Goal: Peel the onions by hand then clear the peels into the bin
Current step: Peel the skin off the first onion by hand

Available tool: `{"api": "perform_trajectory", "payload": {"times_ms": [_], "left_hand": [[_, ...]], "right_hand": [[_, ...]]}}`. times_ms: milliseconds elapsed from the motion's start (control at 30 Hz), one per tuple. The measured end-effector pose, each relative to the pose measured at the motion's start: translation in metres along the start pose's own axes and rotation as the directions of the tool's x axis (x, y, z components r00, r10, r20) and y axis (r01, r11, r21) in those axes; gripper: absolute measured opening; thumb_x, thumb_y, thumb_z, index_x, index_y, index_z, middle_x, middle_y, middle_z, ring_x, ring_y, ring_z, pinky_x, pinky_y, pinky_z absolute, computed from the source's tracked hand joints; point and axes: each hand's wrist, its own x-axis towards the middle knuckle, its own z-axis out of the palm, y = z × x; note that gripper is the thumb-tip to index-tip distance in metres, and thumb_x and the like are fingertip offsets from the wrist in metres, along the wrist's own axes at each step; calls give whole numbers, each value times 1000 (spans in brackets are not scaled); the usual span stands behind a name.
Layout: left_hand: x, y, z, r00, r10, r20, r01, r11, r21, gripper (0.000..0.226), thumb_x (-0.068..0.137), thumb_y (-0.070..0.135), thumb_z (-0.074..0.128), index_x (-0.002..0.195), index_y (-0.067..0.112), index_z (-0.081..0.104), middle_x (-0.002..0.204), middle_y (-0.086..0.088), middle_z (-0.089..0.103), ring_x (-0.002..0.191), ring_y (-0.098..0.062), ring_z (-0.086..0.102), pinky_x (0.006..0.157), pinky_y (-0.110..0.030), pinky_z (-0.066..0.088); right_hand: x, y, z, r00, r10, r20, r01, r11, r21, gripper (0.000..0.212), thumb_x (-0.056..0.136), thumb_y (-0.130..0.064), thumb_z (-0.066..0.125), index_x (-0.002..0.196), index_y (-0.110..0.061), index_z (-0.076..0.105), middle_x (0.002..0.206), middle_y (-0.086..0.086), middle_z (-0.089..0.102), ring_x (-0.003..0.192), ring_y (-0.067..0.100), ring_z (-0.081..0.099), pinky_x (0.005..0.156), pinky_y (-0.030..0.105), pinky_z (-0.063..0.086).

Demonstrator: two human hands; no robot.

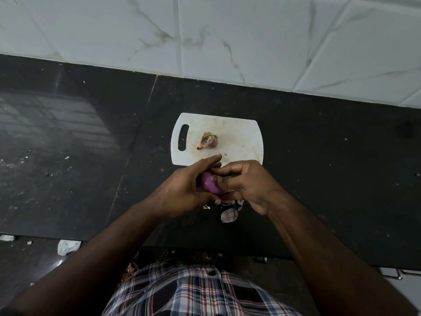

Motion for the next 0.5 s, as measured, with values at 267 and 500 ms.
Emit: {"api": "perform_trajectory", "payload": {"times_ms": [267, 500], "left_hand": [[3, 1, -2, 1000, -26, 5, 26, 999, -42, 101, 73, 12, 89, 155, 33, 33, 147, 11, 53, 123, 6, 56, 96, -14, 49], [1, 9, 0, 1000, 9, 26, -10, 998, 54, 102, 72, 13, 89, 155, 32, 34, 138, 14, 56, 117, 4, 58, 90, -8, 47]], "right_hand": [[-3, -3, 2, 998, -59, 24, 58, 998, 23, 28, 82, -18, 74, 105, -3, 71, 102, 18, 72, 74, 30, 73, 61, 40, 62], [-2, -5, 6, 988, -107, -110, 100, 993, -69, 8, 91, -6, 69, 90, 1, 71, 86, 12, 73, 73, 34, 73, 57, 51, 62]]}}
